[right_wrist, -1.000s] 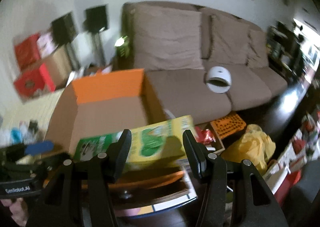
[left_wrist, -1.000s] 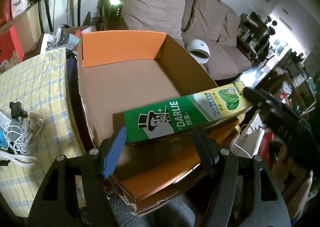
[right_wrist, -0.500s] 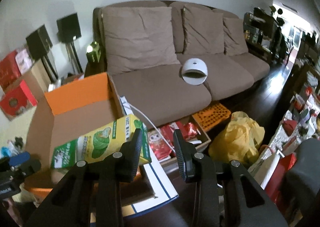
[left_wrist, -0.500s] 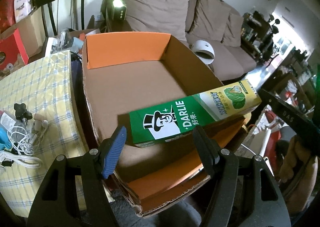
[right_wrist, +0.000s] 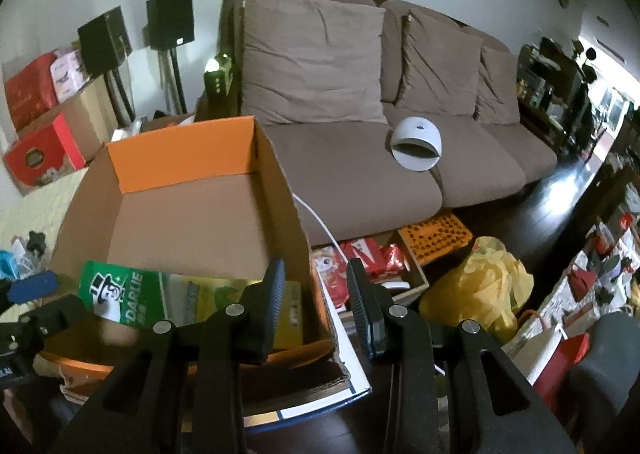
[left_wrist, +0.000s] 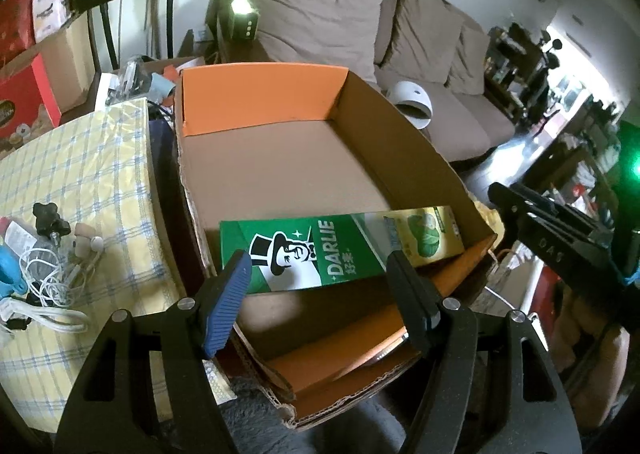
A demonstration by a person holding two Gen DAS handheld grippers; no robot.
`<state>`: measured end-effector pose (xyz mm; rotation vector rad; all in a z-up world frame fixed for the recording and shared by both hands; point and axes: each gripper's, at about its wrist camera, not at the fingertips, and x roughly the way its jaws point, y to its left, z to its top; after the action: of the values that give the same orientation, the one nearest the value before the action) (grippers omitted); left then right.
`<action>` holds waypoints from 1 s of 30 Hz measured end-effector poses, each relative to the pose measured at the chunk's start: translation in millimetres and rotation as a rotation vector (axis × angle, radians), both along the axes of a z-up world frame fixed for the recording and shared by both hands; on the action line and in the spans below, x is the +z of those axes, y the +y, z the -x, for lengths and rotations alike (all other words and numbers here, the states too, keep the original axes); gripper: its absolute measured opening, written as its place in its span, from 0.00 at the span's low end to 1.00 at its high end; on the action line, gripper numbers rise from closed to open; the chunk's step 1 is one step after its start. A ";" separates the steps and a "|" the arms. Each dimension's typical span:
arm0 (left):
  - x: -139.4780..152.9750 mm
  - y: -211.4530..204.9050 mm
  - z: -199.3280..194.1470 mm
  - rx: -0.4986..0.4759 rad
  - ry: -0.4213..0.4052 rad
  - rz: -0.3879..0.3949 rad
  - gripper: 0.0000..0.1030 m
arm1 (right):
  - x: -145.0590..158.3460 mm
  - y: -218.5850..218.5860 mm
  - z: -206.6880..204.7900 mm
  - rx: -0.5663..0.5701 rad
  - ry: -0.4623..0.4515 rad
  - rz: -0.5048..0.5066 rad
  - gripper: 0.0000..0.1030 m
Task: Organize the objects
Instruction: 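Open both grippers to release the green box inside the cardboard box, then withdraw both grippers from the cardboard box and turn toward the table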
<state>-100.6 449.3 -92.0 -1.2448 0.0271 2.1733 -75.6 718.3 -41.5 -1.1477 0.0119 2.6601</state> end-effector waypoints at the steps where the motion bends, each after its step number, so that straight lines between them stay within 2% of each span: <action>1: 0.7 -0.4 -0.8 -0.003 0.003 0.001 0.65 | -0.8 -1.4 0.6 0.005 -0.004 -0.004 0.32; 8: 8.6 -19.8 3.0 0.017 0.004 -0.024 0.65 | 5.2 -6.5 -1.8 0.035 0.026 0.017 0.32; 12: 14.4 -47.1 4.8 0.022 -0.040 -0.066 0.65 | -9.5 -18.0 8.3 0.051 -0.050 -0.049 0.32; 14: 19.7 -64.8 4.1 0.031 -0.030 -0.077 0.65 | -15.2 -20.7 12.4 0.053 -0.075 -0.059 0.32; 18: 33.6 -121.0 5.6 0.089 0.016 -0.075 0.65 | -6.2 -25.3 6.2 0.072 -0.038 -0.040 0.33; 20: 39.2 -158.3 9.7 0.143 0.043 -0.061 0.66 | 3.4 -29.5 1.8 0.087 -0.006 -0.017 0.38; 22: 43.0 -189.6 11.3 0.167 0.076 -0.038 0.74 | 12.8 -36.5 -2.7 0.104 0.029 0.005 0.41; 25: 42.6 -240.0 16.5 0.202 0.080 0.007 0.76 | 26.2 -56.6 -6.5 0.172 0.073 0.056 0.45; 30: 37.4 -321.7 29.1 0.330 0.057 -0.012 0.76 | 42.8 -110.3 -14.9 0.345 0.100 0.121 0.49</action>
<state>-129.7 127.6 -54.7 -1.2509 -0.1794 2.4852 -60.7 608.0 1.3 -1.1396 -0.0080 3.0570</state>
